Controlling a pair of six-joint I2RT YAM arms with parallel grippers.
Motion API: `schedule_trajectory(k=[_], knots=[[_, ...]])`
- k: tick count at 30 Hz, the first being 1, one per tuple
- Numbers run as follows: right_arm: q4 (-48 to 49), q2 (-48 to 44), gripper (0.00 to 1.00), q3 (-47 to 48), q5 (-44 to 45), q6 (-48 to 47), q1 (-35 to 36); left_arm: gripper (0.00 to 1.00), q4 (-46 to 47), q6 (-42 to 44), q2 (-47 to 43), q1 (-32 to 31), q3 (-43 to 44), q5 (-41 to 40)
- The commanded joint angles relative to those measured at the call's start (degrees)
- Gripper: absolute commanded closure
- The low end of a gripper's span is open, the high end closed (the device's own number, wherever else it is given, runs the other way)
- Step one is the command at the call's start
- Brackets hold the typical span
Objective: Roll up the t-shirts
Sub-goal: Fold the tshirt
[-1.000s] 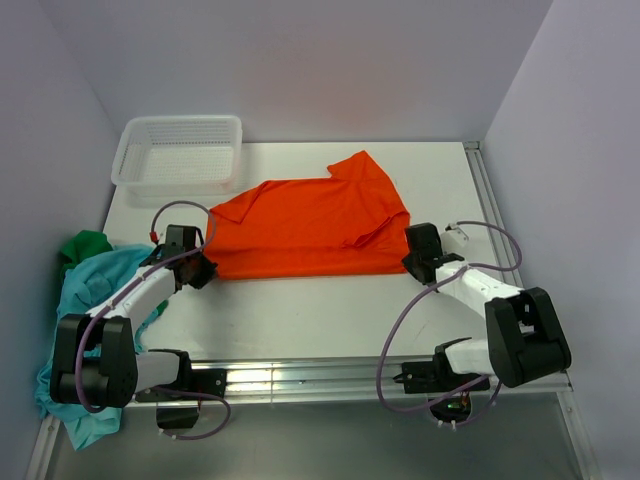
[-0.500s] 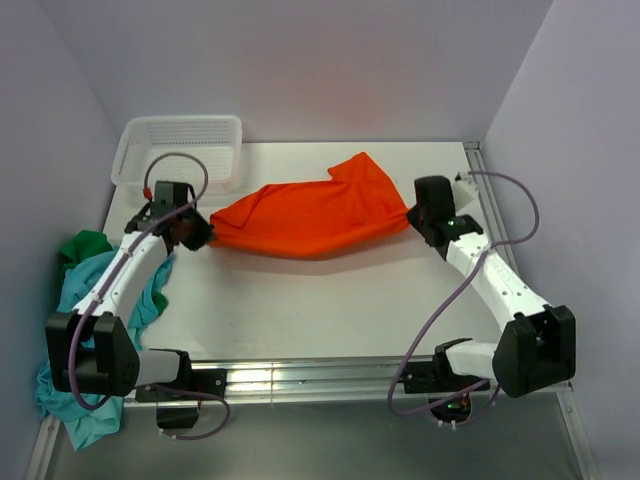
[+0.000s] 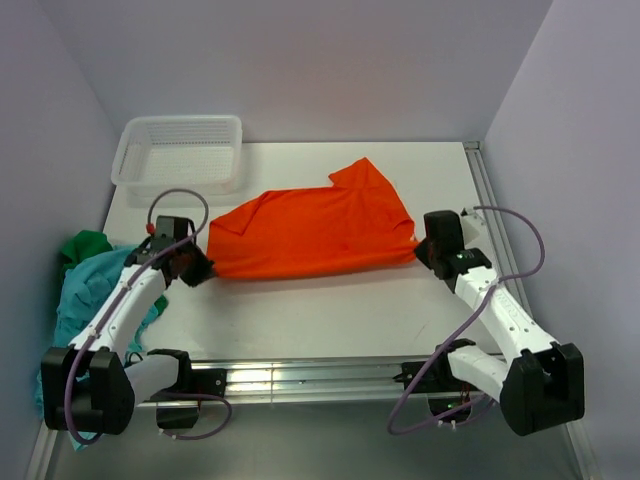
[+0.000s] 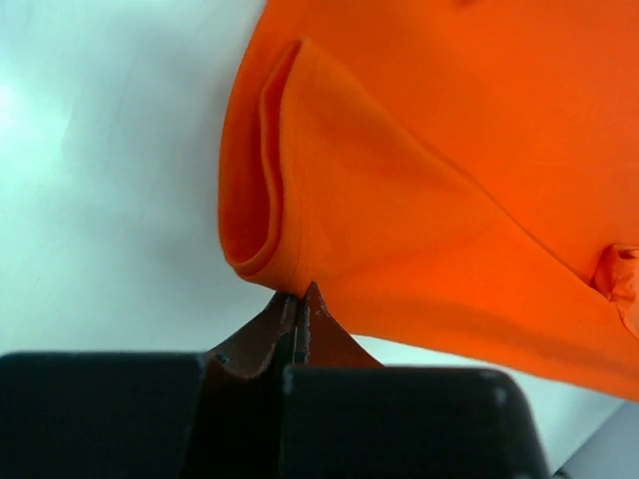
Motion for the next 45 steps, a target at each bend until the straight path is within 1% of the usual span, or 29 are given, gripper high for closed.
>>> schedule_trajectory(k=[1,4,7,9,13,15,18,20,24,25,26,27,28,29,30,31,32,33,35,36,38,39,40,42,43,44,45], knots=[[0.05,-4.10,1.00,-3.50,-0.09,1.88,-0.65,1.00,2.96,-0.97,-2.33,0.05,-5.38,3.31],[-0.83,-7.78,1.00,-5.87,0.61,1.97,-0.74,1.00,3.05,-2.02,-5.14,-0.65,-6.28,4.19],[-1.97,-10.25,1.00,-6.32,1.75,2.40,-0.74,1.00,1.21,-2.64,-6.73,-0.66,-5.67,2.18],[-2.41,-10.79,1.00,-6.84,2.20,2.85,-0.74,1.00,1.11,-2.91,-6.55,-0.66,-5.66,2.35],[-2.06,-10.53,1.00,-8.16,1.59,4.16,-1.01,1.00,3.22,-2.91,-6.11,-0.66,-7.85,5.51],[-2.32,-10.44,1.00,-9.13,1.41,5.30,-1.53,1.00,3.22,-3.08,-6.64,-0.75,-8.47,5.17],[-2.76,-12.10,1.00,-11.06,2.20,7.50,-2.50,1.00,2.87,-4.05,-8.30,-2.59,-8.56,4.11],[-2.59,-14.91,1.00,-12.64,2.90,8.64,-2.76,0.99,1.47,-5.01,-9.09,-4.52,-8.48,2.53],[-2.85,-19.05,0.76,-13.88,3.16,8.74,-2.85,0.90,-1.24,-6.25,-9.63,-8.03,-8.04,1.82],[-3.20,-19.83,0.75,-13.70,3.34,8.65,-2.85,0.83,-1.96,-7.21,-9.80,-9.35,-7.69,1.47],[-4.34,-20.02,0.75,-13.53,3.52,8.65,-2.85,0.79,-3.09,-7.65,-10.50,-10.32,-7.51,0.25],[-4.87,-20.28,0.71,-13.44,3.78,8.56,-2.85,0.74,-5.02,-8.52,-10.94,-11.72,-7.08,-0.37],[-5.22,-20.89,0.69,-13.26,3.78,8.21,-2.85,0.65,-6.17,-8.88,-11.29,-12.34,-6.81,-0.81],[-6.01,-21.07,0.66,-13.26,3.78,8.21,-2.85,0.62,-7.31,-9.23,-12.17,-12.96,-6.55,-1.42],[-6.28,-21.51,0.61,-13.18,3.61,8.21,-2.85,0.61,-9.67,-9.67,-12.61,-13.83,-6.11,-1.43],[-6.45,-22.38,0.58,-13.17,3.52,7.95,-2.76,0.56,-10.91,-9.85,-13.57,-14.19,-5.84,-1.34],[-7.07,-22.83,0.55,-13.17,3.60,8.03,-2.85,0.55,-12.15,-9.94,-14.10,-14.45,-5.49,-3.60],[-7.16,-23.79,0.51,-13.17,3.52,7.86,-2.85,0.53,-14.33,-9.85,-14.81,-14.72,-4.97,-4.24],[-6.81,-24.67,0.50,-13.09,3.08,7.24,-2.85,0.48,-16.80,-9.59,-16.39,-14.72,-4.09,-5.73],[-6.63,-25.02,0.50,-13.00,2.82,6.89,-2.85,0.48,-18.12,-9.33,-16.74,-14.63,-2.69,-7.83],[-5.15,-25.03,0.51,-12.65,1.41,5.58,-2.85,0.47,-22.08,-8.89,-16.92,-14.63,-0.67,-9.42],[-4.09,-24.51,0.52,-12.39,0.71,3.57,-2.85,0.47,-22.87,-8.36,-16.84,-14.72,1.69,-10.47],[-3.21,-23.80,0.53,-12.21,-0.69,2.51,-2.85,0.46,-22.88,-7.66,-16.83,-14.72,2.59,-10.66],[-0.31,-21.27,0.55,-11.77,-4.12,0.14,-2.85,0.45,-19.47,-4.86,-15.70,-14.63,3.65,-9.09],[0.57,-20.12,0.56,-11.42,-5.26,-0.83,-2.76,0.45,-18.23,-4.15,-13.17,-14.63,4.09,-8.82],[2.49,-19.06,0.57,-11.16,-7.62,-1.71,-2.68,0.46,-16.05,-3.70,-11.49,-14.72,4.35,-8.73],[3.20,-17.14,0.58,-10.89,-8.17,-2.94,-2.76,0.49,-14.63,-2.57,-9.73,-14.63,4.88,-8.64]])
